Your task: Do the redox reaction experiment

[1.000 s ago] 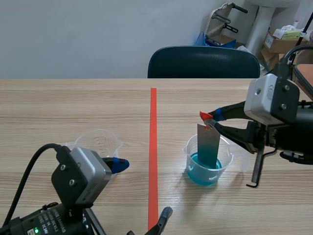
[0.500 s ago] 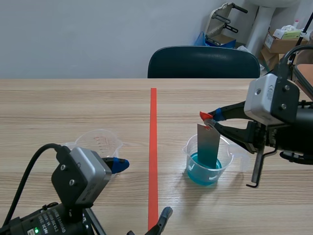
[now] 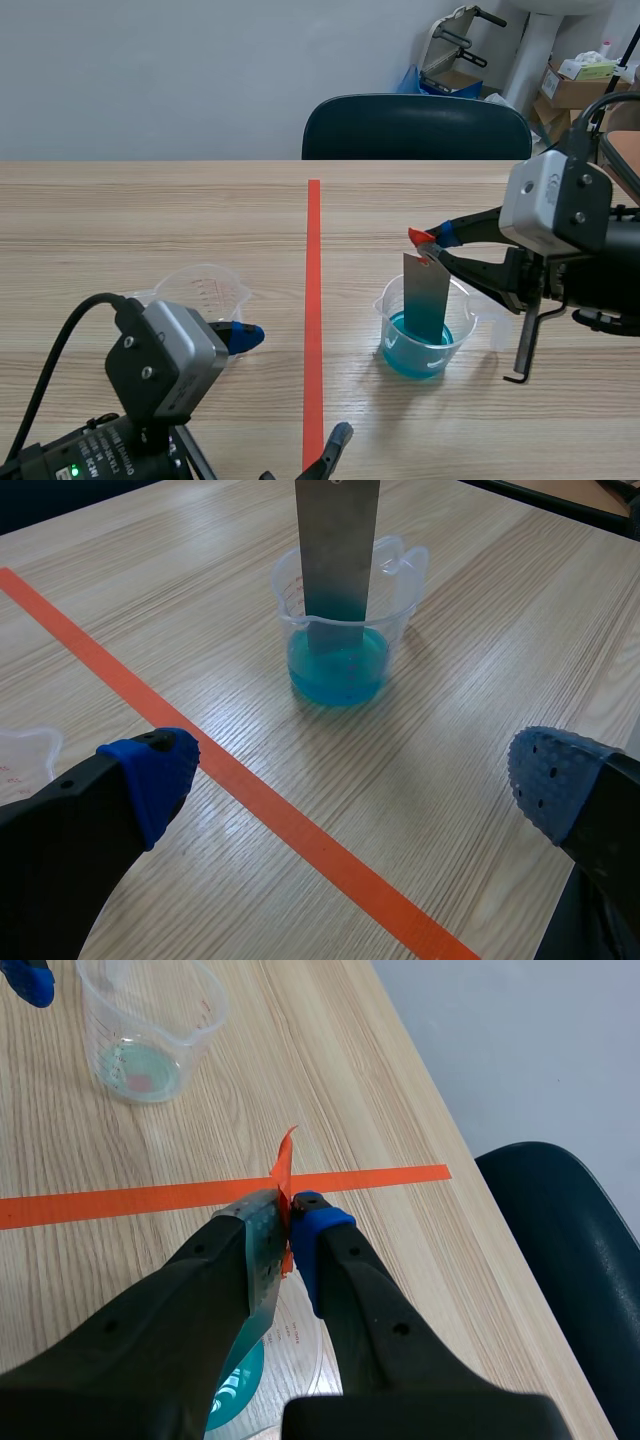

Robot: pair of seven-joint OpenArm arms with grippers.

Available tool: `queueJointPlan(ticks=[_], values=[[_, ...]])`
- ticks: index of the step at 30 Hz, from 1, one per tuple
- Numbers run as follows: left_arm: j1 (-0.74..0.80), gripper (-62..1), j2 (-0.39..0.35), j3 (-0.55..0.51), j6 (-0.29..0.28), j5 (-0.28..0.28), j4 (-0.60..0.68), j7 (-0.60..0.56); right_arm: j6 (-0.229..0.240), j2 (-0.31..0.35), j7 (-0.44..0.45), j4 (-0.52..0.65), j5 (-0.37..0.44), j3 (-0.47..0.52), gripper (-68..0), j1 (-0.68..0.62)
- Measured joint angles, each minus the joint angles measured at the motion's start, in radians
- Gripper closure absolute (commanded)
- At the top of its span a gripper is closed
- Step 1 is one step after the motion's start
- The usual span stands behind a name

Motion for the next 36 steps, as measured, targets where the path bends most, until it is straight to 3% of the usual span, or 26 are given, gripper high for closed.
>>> queueJointPlan(ticks=[28, 33, 36], values=[[0.000, -62.3, 0.000, 0.000, 0.000, 0.000, 0.000, 0.000, 0.004, 0.000, 0.001, 0.000, 0.000, 0.002, -0.8, 0.000], [0.000, -62.3, 0.000, 0.000, 0.000, 0.000, 0.000, 0.000, 0.117, 0.001, 0.006, 0.000, 0.035, 0.049, -0.8, -0.003], [0.000, -62.3, 0.000, 0.000, 0.000, 0.000, 0.000, 0.000, 0.147, 0.009, 0.008, 0.003, 0.064, 0.071, -0.8, -0.003]])
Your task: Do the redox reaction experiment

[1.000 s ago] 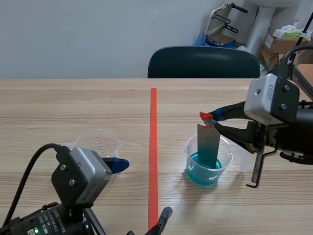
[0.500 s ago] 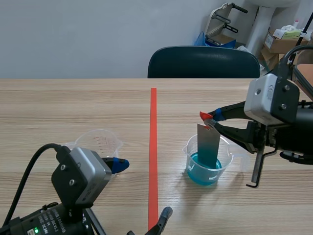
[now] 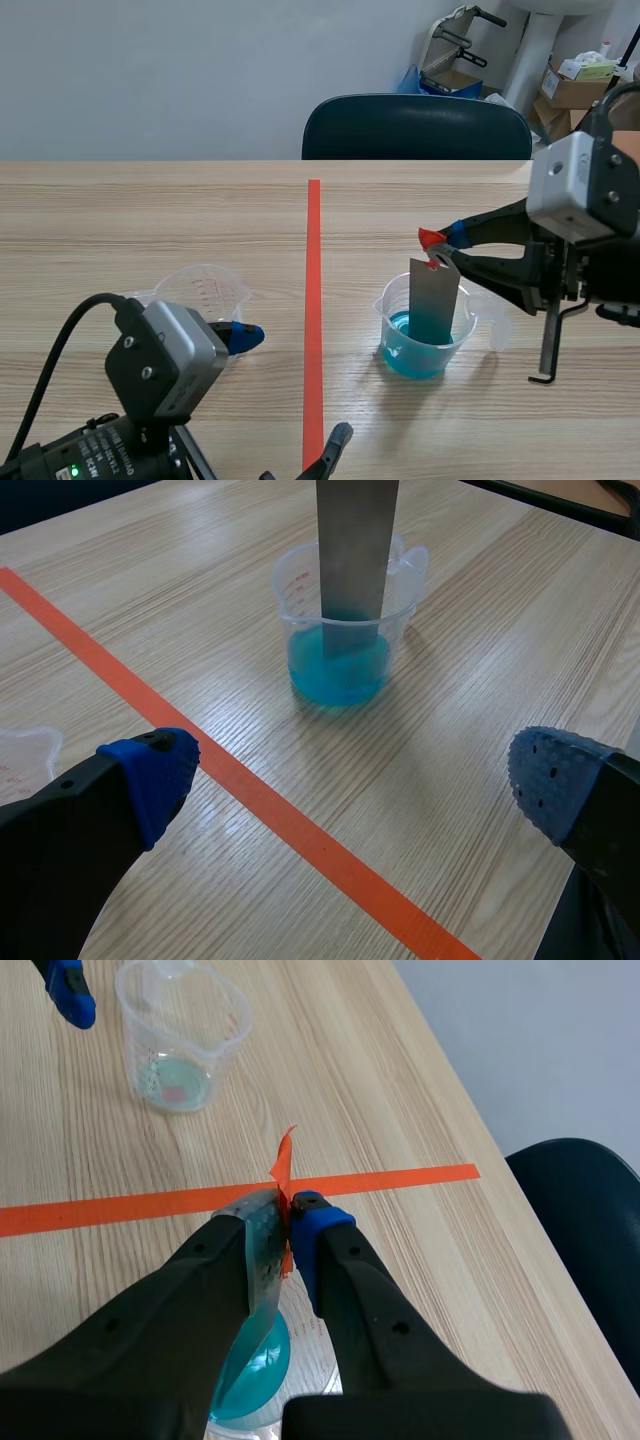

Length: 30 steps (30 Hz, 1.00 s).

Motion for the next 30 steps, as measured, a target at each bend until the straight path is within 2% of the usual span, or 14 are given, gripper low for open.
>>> queueJointPlan(ticks=[3, 15, 20, 30], values=[[0.000, -62.3, 0.000, 0.000, 0.000, 0.000, 0.000, 0.000, 0.018, 0.027, 0.000, 0.013, 0.049, 0.027, -0.8, 0.000], [0.000, -62.3, 0.000, 0.000, 0.000, 0.000, 0.000, 0.000, 0.018, 0.096, 0.001, 0.096, 0.194, 0.114, -0.8, 0.000], [0.000, -62.3, 0.009, 0.000, 0.000, 0.000, 0.000, 0.000, 0.018, 0.112, 0.000, 0.124, 0.211, 0.121, -0.8, 0.000], [0.000, -62.3, 0.013, 0.000, 0.000, 0.001, 0.000, 0.000, 0.018, 0.114, -0.120, 0.177, 0.293, 0.122, -0.8, 0.000]])
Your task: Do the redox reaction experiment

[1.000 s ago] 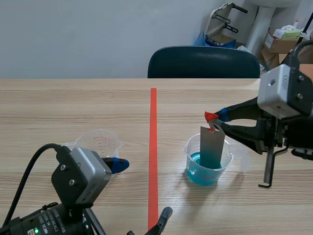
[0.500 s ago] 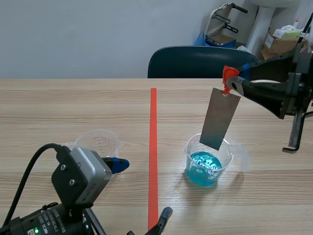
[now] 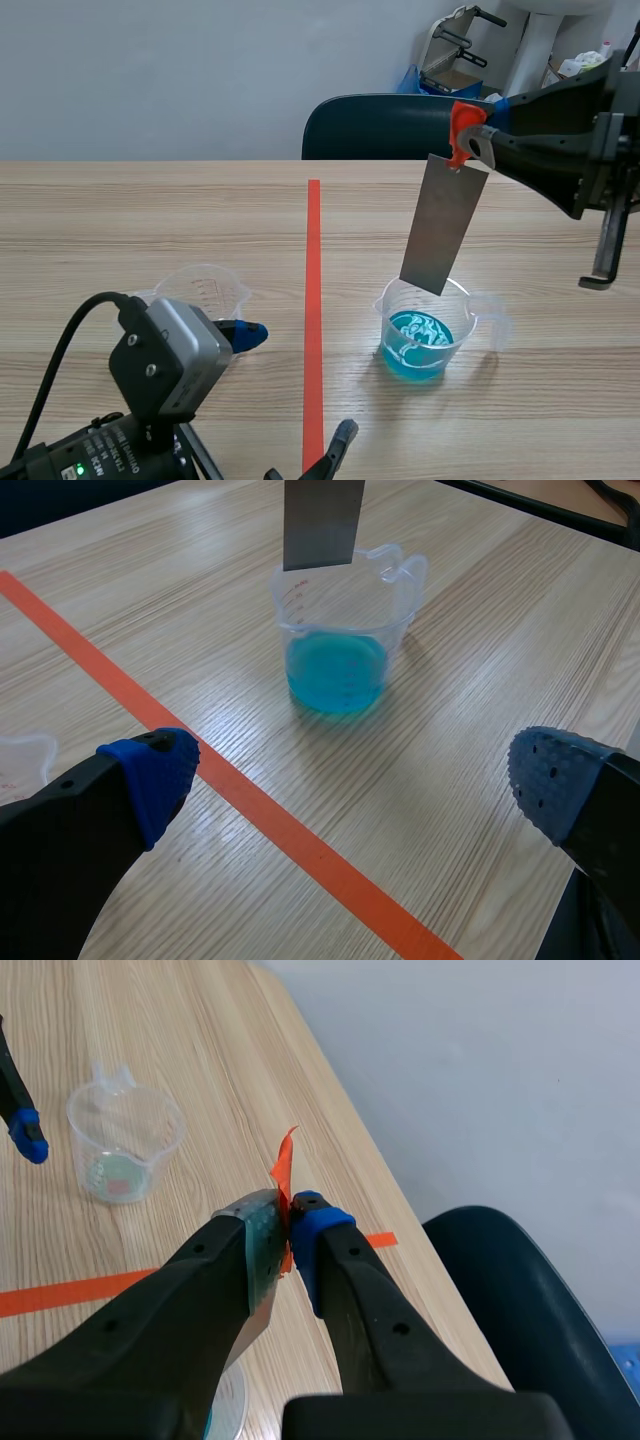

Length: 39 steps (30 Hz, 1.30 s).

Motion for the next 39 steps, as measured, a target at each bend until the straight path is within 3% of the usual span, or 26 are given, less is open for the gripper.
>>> queueJointPlan(ticks=[15, 28, 33, 39], values=[[0.000, -62.3, 0.000, 0.000, 0.000, 0.003, 0.000, 0.000, 0.000, 0.000, -0.239, 0.112, 0.181, 0.064, -0.8, 0.000], [0.000, -62.3, 0.000, 0.000, 0.000, 0.003, 0.000, 0.000, 0.000, 0.000, -0.532, 0.218, 0.389, 0.064, -0.8, 0.000], [0.000, -62.3, 0.000, 0.000, 0.000, 0.003, 0.000, 0.000, 0.000, 0.000, -0.590, 0.232, 0.442, 0.064, -0.8, 0.000], [0.000, -62.3, 0.000, 0.000, 0.000, 0.003, 0.000, 0.000, 0.000, 0.000, -0.607, 0.243, 0.443, 0.064, -0.8, 0.000]])
